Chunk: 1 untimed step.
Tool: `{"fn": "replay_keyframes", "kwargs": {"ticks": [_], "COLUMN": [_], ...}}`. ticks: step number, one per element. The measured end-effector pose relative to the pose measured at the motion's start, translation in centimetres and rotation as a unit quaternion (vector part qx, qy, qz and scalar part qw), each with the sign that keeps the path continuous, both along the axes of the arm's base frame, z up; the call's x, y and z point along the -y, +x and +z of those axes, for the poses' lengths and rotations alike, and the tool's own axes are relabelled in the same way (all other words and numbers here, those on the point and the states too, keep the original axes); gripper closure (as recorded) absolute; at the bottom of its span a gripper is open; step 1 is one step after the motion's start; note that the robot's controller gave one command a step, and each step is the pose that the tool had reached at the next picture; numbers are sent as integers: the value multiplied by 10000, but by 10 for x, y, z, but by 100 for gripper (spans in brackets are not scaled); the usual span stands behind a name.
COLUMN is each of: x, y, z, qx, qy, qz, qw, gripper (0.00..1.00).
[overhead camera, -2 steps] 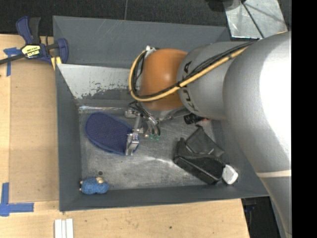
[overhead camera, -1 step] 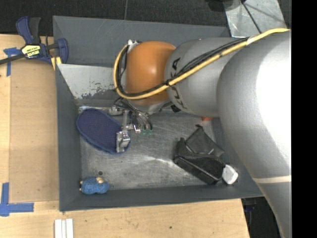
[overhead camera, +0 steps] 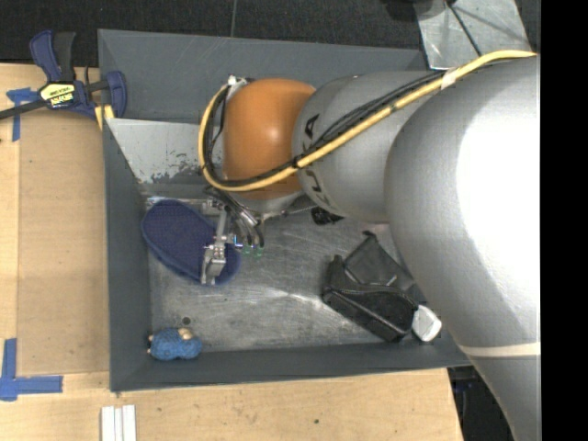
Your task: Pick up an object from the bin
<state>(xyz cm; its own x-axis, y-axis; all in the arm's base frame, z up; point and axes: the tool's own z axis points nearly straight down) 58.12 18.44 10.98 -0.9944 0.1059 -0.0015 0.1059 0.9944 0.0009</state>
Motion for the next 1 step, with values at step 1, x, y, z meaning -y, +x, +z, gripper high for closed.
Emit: {"fn": "replay_keyframes", "kwargs": {"ticks": [1], "x": [27], "y": [-8], "z": [-35], "qx": [25], "qy": [33], "qz": [-974], "qw": [9952], "gripper": [0]}}
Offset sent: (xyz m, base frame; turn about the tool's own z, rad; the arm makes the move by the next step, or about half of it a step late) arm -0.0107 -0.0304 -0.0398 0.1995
